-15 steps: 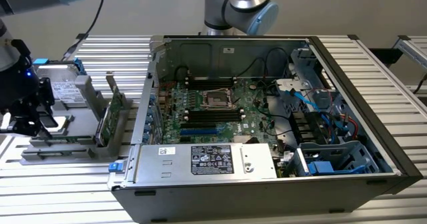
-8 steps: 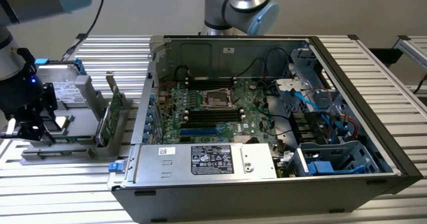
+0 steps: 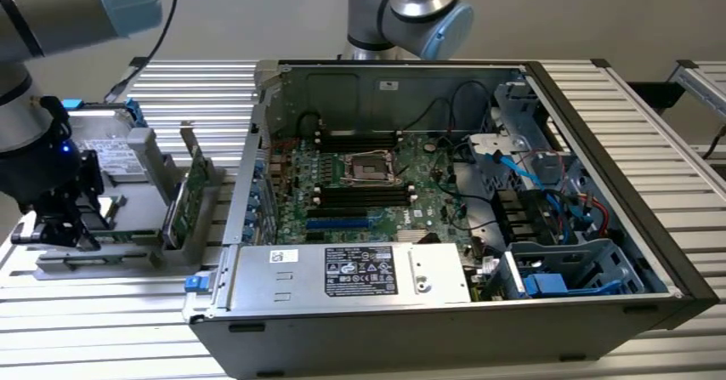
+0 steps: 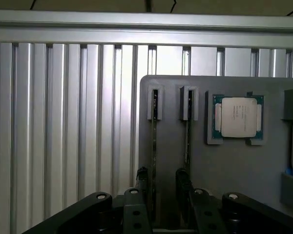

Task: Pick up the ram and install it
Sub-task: 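Pick up the ram and move it above insertion slot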

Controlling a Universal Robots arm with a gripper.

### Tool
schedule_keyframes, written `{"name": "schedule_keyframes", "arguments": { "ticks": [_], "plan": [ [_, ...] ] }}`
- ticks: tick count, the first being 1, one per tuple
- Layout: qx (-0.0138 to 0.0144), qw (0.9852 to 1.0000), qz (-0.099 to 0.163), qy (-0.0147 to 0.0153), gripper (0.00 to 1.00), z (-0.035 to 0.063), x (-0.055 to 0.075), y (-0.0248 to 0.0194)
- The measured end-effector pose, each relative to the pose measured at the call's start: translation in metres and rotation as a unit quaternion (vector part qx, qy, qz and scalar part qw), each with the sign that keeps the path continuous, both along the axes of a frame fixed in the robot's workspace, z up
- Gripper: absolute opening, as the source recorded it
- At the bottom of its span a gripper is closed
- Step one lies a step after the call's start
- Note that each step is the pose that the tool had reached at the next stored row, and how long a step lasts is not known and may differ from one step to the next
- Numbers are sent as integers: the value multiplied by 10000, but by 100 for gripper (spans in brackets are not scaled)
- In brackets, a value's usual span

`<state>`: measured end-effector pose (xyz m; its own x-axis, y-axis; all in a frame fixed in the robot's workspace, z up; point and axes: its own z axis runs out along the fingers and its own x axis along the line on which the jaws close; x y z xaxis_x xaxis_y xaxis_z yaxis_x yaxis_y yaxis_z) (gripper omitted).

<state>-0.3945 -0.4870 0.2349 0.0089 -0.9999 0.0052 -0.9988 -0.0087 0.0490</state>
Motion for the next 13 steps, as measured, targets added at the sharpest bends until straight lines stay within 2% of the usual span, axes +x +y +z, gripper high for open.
{"name": "schedule_keyframes", "arguments": {
  "ticks": [7, 11, 13],
  "plan": [
    [0, 10000, 1, 0, 36, -127, 5, -19],
    [0, 10000, 1, 0, 36, -200, 5, -75],
    [1, 10000, 0, -1, 36, -237, 5, -82]
  ]
}}
